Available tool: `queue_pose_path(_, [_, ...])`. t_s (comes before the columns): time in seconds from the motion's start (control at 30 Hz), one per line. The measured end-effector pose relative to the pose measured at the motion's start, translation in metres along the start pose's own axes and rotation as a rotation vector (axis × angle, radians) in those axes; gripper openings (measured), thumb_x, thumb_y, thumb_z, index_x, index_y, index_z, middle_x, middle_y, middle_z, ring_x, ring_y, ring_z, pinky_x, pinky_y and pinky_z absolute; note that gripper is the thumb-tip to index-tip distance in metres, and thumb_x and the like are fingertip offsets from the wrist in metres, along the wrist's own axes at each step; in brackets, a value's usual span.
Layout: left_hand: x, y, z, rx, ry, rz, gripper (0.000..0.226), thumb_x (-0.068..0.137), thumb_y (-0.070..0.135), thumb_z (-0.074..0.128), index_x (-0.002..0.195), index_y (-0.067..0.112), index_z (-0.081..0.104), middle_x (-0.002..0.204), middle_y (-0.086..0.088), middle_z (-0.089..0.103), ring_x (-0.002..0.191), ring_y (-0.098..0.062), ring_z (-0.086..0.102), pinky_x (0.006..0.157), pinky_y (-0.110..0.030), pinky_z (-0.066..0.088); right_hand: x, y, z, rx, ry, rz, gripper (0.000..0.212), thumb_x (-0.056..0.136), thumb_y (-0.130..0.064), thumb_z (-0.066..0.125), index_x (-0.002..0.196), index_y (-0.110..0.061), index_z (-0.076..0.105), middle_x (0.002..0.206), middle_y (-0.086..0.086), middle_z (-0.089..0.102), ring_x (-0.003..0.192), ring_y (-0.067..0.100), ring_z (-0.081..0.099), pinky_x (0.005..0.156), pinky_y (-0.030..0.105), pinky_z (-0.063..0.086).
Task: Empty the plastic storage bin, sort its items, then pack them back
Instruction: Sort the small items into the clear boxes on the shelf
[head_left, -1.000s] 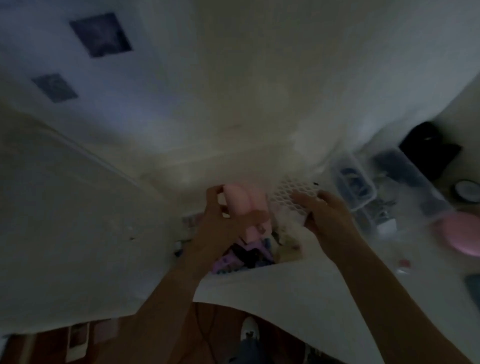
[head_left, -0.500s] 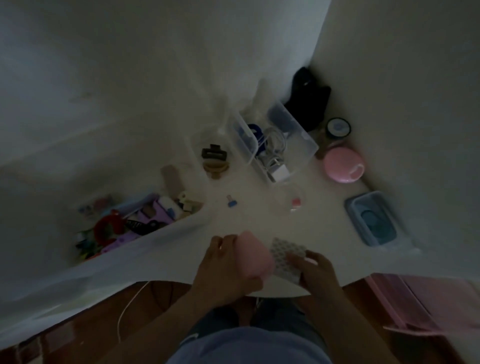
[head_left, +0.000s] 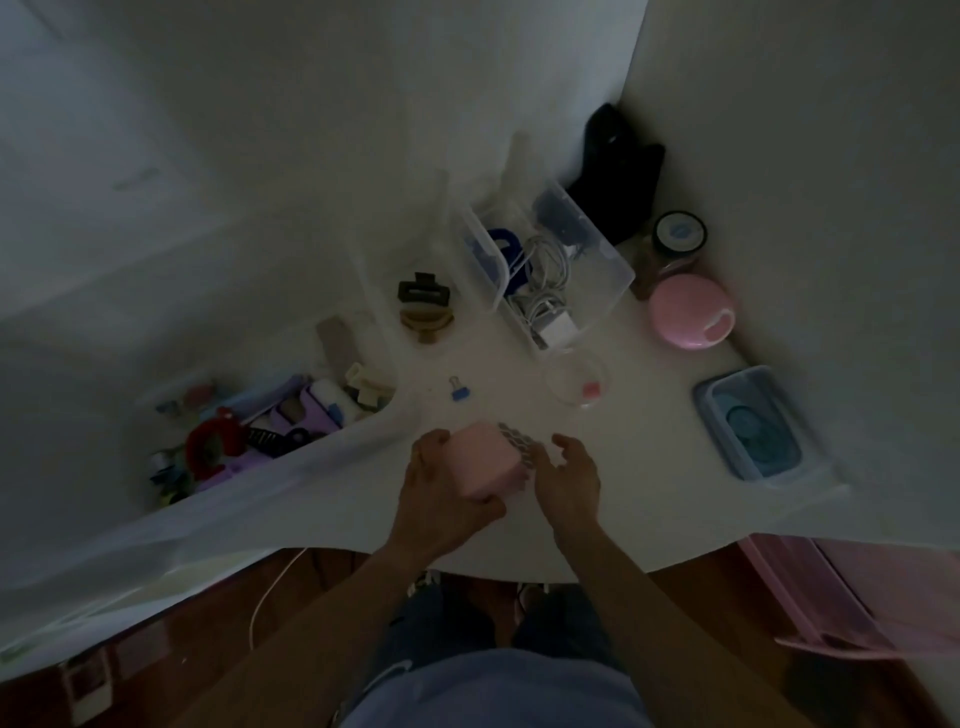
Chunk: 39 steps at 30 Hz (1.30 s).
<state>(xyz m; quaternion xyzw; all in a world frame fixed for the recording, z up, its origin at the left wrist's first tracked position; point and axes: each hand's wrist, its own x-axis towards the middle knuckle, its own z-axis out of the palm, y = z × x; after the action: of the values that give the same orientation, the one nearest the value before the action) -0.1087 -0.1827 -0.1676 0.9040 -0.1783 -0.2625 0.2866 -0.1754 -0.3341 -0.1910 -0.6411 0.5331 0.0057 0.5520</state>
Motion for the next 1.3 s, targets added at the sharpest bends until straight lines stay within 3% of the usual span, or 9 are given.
queue_pose_path(0.1, [0.000,0.009,-0.002,-0.156,0.079,0.017,0.100,0.053,0.059,0.073,0.135,0.017,0.033,0.125,0.004,0.035,0.113,-0.016,0.045,0.087,-0.024,0.041,-0.021,-0.016,-0.019,0.202,-0.184,-0.005,0.047,0.084,-0.050,0.072,0.123,-0.028,0.058,0.113,0.000,0.064,0.098,0.018,0.066,0.077,0.032,0.057])
queue_pose_path(0.2, [0.000,0.023,-0.010,-0.394,0.061,0.033,0.099,0.057,0.050,0.087,0.137,0.025,0.034,0.132,0.009,0.033,0.114,-0.006,0.047,0.090,-0.020,0.049,-0.032,-0.031,-0.036,0.336,-0.395,-0.023,0.044,0.083,-0.030,0.078,0.122,-0.019,0.063,0.112,0.008,0.070,0.097,0.022,0.071,0.076,0.033,0.061])
queue_pose_path(0.4, [0.001,0.060,-0.054,-1.152,-0.057,-0.262,0.036,0.088,0.025,0.071,0.119,0.018,0.053,0.122,-0.010,0.063,0.105,-0.024,0.067,0.081,-0.035,0.059,-0.033,-0.058,-0.063,0.461,-0.420,-0.203,0.039,0.090,-0.014,0.069,0.128,-0.013,0.062,0.122,0.004,0.069,0.111,0.022,0.067,0.092,0.039,0.056])
queue_pose_path(0.53, [0.005,0.076,-0.064,-1.270,-0.069,-0.295,0.044,0.084,0.015,0.074,0.123,0.016,0.056,0.120,-0.010,0.065,0.102,-0.024,0.070,0.083,-0.039,0.059,-0.059,-0.069,-0.068,0.323,-0.159,-0.362,0.036,0.085,-0.021,0.075,0.120,-0.022,0.065,0.117,-0.014,0.067,0.098,0.002,0.068,0.074,0.017,0.055])
queue_pose_path(0.67, [0.006,0.084,-0.071,-1.334,-0.106,-0.332,0.048,0.081,0.011,0.074,0.125,0.017,0.055,0.121,-0.013,0.064,0.103,-0.030,0.069,0.081,-0.041,0.058,-0.071,-0.069,-0.072,0.293,-0.078,-0.511,0.028,0.083,-0.012,0.076,0.110,-0.016,0.074,0.102,-0.006,0.075,0.092,0.005,0.071,0.074,0.012,0.053])
queue_pose_path(0.93, [0.007,0.099,-0.079,-1.432,-0.217,-0.358,0.060,0.076,0.013,0.079,0.130,0.006,0.053,0.128,-0.020,0.061,0.108,-0.035,0.066,0.081,-0.044,0.056,-0.074,-0.079,-0.085,0.392,-0.158,-0.614,0.029,0.080,0.000,0.076,0.108,-0.006,0.074,0.107,0.005,0.072,0.098,0.019,0.070,0.088,0.032,0.057])
queue_pose_path(1.03, [0.003,0.107,-0.086,-1.455,-0.310,-0.368,0.041,0.087,0.015,0.068,0.125,0.002,0.060,0.123,-0.022,0.064,0.112,-0.033,0.064,0.082,-0.042,0.058,-0.080,-0.094,-0.089,0.323,-0.138,-0.714,0.037,0.077,0.000,0.079,0.113,-0.008,0.072,0.100,0.002,0.074,0.089,0.017,0.072,0.082,0.028,0.058])
queue_pose_path(1.2, [0.004,0.115,-0.101,-1.443,-0.337,-0.351,0.042,0.088,0.019,0.066,0.126,0.003,0.060,0.122,-0.022,0.065,0.115,-0.032,0.063,0.095,-0.043,0.053,-0.088,-0.115,-0.095,0.183,-0.034,-0.877,0.035,0.076,0.000,0.078,0.106,-0.017,0.071,0.088,-0.007,0.072,0.082,0.014,0.071,0.076,0.030,0.059])
queue_pose_path(1.3, [0.005,0.124,-0.110,-1.437,-0.343,-0.309,0.042,0.086,0.018,0.065,0.125,0.004,0.060,0.115,-0.019,0.069,0.104,-0.028,0.068,0.089,-0.039,0.055,-0.093,-0.120,-0.099,0.188,0.014,-0.908,0.028,0.076,-0.001,0.077,0.098,-0.018,0.070,0.086,-0.008,0.071,0.080,0.014,0.069,0.074,0.031,0.059])
